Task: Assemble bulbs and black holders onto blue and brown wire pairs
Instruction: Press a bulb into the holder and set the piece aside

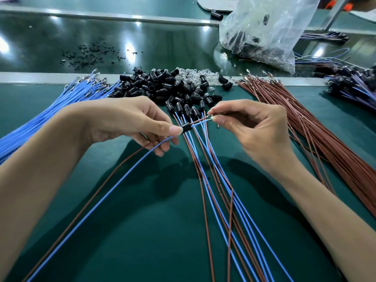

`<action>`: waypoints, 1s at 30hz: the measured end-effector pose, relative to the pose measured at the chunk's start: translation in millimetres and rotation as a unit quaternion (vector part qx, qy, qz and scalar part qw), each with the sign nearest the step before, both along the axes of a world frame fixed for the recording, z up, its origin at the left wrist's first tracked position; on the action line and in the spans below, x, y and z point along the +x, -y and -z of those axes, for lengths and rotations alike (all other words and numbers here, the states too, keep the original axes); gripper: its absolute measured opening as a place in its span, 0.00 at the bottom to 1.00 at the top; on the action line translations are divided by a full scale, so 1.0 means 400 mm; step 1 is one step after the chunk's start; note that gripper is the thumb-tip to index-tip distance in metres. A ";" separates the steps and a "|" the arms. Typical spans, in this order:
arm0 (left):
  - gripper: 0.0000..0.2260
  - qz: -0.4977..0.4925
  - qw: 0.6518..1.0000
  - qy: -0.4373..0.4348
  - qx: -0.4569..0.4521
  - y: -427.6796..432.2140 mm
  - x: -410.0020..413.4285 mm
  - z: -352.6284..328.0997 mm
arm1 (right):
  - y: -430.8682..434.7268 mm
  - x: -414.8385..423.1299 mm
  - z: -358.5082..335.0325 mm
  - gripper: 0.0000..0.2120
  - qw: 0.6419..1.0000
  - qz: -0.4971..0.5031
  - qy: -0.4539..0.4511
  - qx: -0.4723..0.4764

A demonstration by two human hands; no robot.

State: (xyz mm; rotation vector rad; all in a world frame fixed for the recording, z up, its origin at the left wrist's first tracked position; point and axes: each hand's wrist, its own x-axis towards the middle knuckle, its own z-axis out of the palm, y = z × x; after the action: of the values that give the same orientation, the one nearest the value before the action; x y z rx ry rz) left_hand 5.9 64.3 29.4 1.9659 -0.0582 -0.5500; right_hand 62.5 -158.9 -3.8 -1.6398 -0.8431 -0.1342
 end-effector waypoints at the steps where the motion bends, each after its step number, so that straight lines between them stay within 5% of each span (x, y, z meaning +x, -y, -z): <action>1: 0.12 0.005 1.000 0.012 -0.005 -0.001 0.000 0.000 | 0.001 0.000 -0.001 0.12 1.000 0.001 -0.001 0.000; 13: 0.12 0.012 0.991 0.066 -0.118 0.057 0.008 0.036 | -0.016 -0.017 -0.004 0.12 0.999 -0.026 -0.032 0.026; 19: 0.13 0.028 0.991 0.064 -0.118 0.060 0.009 0.043 | -0.009 -0.017 -0.011 0.13 0.990 -0.114 -0.087 -0.012; 30: 0.12 -0.007 0.993 0.039 -0.111 0.073 0.013 0.045 | -0.016 -0.015 0.004 0.06 0.991 -0.074 0.002 -0.110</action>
State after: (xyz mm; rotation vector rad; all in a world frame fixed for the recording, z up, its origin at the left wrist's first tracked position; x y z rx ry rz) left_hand 11.2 35.2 11.4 1.7689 -0.1483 -0.4391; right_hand 56.4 -152.6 -5.5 -1.7746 -1.0082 0.0627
